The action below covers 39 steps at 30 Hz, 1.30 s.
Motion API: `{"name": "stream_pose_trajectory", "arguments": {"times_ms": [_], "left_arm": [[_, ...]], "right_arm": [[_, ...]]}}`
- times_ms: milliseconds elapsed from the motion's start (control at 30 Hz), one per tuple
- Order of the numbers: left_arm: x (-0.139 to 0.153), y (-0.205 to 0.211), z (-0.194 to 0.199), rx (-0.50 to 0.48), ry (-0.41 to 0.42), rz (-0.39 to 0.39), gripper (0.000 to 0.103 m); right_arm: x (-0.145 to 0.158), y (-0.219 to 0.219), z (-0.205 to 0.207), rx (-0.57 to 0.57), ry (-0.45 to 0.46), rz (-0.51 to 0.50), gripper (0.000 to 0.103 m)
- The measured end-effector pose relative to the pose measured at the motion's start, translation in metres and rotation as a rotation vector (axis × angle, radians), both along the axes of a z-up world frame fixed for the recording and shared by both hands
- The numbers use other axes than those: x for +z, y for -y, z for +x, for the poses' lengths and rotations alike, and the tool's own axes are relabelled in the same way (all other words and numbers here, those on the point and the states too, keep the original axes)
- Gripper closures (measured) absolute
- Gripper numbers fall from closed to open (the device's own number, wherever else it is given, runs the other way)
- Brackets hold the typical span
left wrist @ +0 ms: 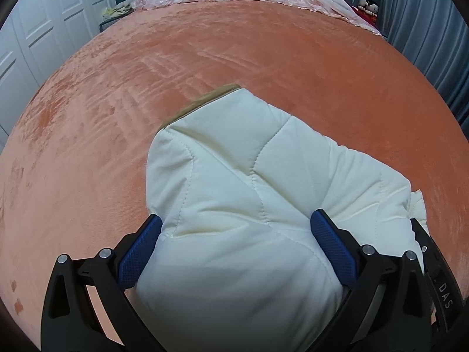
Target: Fold large clothes
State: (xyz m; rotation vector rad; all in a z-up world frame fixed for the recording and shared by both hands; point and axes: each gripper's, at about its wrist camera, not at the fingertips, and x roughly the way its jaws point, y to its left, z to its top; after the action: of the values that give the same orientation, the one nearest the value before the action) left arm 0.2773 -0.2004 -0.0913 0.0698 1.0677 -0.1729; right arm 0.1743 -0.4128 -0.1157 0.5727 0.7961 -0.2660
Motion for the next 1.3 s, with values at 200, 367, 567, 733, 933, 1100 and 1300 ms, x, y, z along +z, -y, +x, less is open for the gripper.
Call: {"name": "stream_pose_trajectory", "arguments": {"times_ms": [200,367,567,733,933,1100,1300], "left_arm": [[0.041,-0.028,-0.049,-0.026,-0.015,-0.039,0.005],[0.049,-0.042,-0.096,-0.075,-0.07,-0.056,0.005],[0.047,-0.052,-0.133,-0.103,-0.088,-0.036,0.005],[0.04,-0.056,-0.141,-0.1,-0.118,-0.035,0.005],[0.033,-0.05,-0.146,-0.1,-0.086,0.008,0.005],[0.029,-0.049,-0.148,-0.098,-0.062,0.025,0.005],[0.025,-0.046,-0.149,-0.092,-0.04,0.039,0.005]], "right_arm": [[0.043,-0.009,-0.063,-0.039,0.068,-0.022,0.071],[0.053,-0.021,-0.11,0.029,0.008,0.048,0.072],[0.053,-0.034,-0.127,0.098,-0.092,0.027,0.074],[0.049,-0.043,-0.125,0.115,-0.157,-0.012,0.074],[0.039,-0.05,-0.121,0.121,-0.184,-0.052,0.074],[0.033,-0.05,-0.117,0.122,-0.2,-0.056,0.073],[0.027,-0.052,-0.114,0.119,-0.193,-0.066,0.073]]}}
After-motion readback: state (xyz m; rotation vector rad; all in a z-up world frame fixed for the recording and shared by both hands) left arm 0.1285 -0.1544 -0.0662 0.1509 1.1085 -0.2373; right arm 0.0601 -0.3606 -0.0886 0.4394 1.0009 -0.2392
